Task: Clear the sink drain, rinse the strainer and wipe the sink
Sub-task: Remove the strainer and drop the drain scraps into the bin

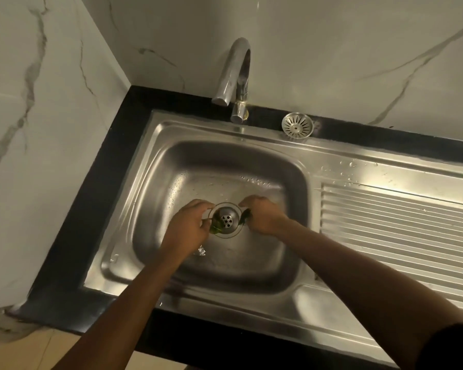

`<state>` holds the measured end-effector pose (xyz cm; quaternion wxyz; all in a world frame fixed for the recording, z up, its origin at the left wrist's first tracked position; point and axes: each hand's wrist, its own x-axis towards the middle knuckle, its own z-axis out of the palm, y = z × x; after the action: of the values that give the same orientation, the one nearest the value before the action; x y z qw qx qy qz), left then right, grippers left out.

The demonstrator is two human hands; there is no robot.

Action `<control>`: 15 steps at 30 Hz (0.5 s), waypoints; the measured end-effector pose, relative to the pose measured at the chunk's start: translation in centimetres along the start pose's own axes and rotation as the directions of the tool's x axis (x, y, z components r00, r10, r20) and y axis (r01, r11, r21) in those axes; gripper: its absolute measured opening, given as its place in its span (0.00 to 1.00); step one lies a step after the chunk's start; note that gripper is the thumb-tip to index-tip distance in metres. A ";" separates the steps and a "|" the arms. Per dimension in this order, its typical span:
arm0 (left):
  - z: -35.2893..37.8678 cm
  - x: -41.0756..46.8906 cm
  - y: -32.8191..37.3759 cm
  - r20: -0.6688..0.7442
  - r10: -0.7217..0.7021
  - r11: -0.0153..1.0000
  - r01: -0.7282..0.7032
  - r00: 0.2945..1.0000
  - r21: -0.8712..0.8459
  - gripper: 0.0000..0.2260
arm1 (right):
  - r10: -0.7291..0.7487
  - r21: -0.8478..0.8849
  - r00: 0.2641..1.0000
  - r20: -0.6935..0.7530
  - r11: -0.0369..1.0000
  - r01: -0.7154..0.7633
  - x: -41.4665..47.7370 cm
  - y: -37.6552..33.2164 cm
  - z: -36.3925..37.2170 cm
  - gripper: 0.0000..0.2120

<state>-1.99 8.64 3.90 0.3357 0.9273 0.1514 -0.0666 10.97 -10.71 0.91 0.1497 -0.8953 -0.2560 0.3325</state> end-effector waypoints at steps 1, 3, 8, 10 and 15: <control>0.5 0.4 -0.5 0.053 0.014 0.999 -0.015 0.999 0.036 0.19 | -0.022 -0.099 0.999 0.038 0.995 0.026 0.3 0.1 0.8 0.24; 1.5 1.3 -1.2 0.149 0.029 0.993 -0.045 0.988 0.108 0.20 | -0.039 -0.260 0.996 0.077 0.964 0.058 0.9 0.4 2.2 0.21; 3.0 2.8 -3.1 0.223 -0.020 0.985 -0.019 0.975 0.173 0.22 | -0.042 -0.459 0.998 0.049 0.887 0.060 1.6 1.2 3.9 0.16; 3.4 3.1 -3.8 0.213 -0.051 0.983 0.011 0.976 0.184 0.21 | -0.064 -0.484 0.997 0.036 0.872 0.074 1.7 1.7 4.2 0.14; 4.7 3.9 -4.8 0.175 -0.120 0.977 0.084 0.977 0.197 0.19 | -0.053 -0.309 0.997 -0.061 0.950 0.032 1.9 2.1 4.6 0.12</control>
<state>0.03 10.00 -3.46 0.2554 0.9356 0.1599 -0.1842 9.85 -10.95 -4.38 0.0239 -0.9127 -0.3188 0.2544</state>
